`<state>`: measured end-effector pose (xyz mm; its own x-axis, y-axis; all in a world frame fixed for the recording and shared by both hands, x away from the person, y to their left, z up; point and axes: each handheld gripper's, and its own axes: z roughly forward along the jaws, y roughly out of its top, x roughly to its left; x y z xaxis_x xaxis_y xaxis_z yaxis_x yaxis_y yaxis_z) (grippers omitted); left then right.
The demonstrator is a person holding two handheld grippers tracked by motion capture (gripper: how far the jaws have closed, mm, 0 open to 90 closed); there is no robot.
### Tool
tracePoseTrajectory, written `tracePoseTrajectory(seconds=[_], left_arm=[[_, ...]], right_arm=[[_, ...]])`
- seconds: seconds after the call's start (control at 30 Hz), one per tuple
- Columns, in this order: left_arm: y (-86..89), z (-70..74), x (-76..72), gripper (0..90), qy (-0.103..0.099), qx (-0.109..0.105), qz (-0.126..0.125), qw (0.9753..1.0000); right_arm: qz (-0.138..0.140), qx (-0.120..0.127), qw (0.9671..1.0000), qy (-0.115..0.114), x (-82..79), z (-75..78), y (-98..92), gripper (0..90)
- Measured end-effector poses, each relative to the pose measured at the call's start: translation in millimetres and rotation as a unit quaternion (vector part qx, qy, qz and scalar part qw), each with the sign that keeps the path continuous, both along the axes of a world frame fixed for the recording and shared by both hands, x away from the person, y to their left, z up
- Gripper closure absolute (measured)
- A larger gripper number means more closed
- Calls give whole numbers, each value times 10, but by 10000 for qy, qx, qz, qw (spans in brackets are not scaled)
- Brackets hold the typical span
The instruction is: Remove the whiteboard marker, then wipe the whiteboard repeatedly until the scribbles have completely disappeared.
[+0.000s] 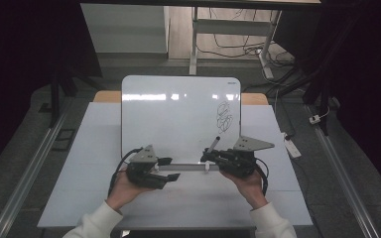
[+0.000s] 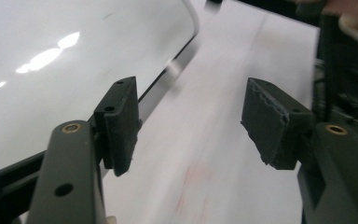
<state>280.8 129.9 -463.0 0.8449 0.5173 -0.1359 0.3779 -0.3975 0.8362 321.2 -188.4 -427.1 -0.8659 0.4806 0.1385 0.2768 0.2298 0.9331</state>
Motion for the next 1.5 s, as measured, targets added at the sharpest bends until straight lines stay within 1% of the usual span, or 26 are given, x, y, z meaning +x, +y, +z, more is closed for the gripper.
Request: tracePoseTrajectory(seconds=[0.07,0.1,0.17,0.2,0.27,0.33,0.5,0.57,0.67,0.77,0.87,0.93,0.97,1.0,1.1,1.17,1.23,1.33,1.43,1.5], left_arm=[[165,-47,-87,352,41,22,242,9997],[257,-74,-137,346,40,83,383,9992],[374,-109,-197,330,30,175,563,9983],[436,-129,-224,326,53,169,659,9977],[548,-164,-270,320,100,143,794,9967],[638,-197,-313,317,96,148,919,9956],[788,-264,-377,300,88,207,1139,9932],[833,-282,-393,292,65,213,1213,9924],[887,-316,-410,283,73,188,1321,9910],[929,-345,-404,278,76,199,1400,9899],[968,-357,-394,269,99,158,1493,9886],[986,-355,-401,260,91,131,1547,9878],[993,-353,-407,258,93,120,1558,9877],[1000,-350,-414,256,84,114,1570,9875],[1013,-351,-424,255,77,110,1582,9873],[1015,-365,-420,252,99,123,1599,9870],[1016,-379,-414,249,119,147,1616,9867],[1014,-389,-408,247,128,163,1624,9865],[1022,-394,-401,246,133,166,1640,9862],[1031,-402,-398,246,143,161,1655,9860]], right_arm=[[-155,70,9998,-54,40,6,-66,810],[-232,98,9997,-68,58,9,-96,810],[-361,133,9992,-127,101,13,-146,810],[-416,144,9989,-140,121,17,-167,810],[-538,170,9982,-196,161,28,-205,810],[-640,230,9974,-246,193,40,-241,810],[-953,235,9940,-484,258,78,-331,810],[-1090,235,9920,-591,298,101,-365,809],[-1339,287,9879,-734,386,145,-415,809],[-1590,375,9829,-848,506,206,-447,809],[-1738,462,9792,-939,648,281,-472,810],[-1826,569,9769,-952,747,322,-489,809],[-1900,604,9752,-960,795,339,-496,810],[-1975,627,9733,-983,841,355,-500,810],[-2147,671,9691,-1011,990,392,-506,809],[-2225,650,9671,-1049,1085,408,-493,809],[-2304,573,9653,-1089,1175,409,-465,810],[-2347,497,9649,-1066,1286,372,-417,809],[-2265,394,9680,-1001,1344,292,-349,809],[-2188,325,9705,-963,1353,225,-299,810]])
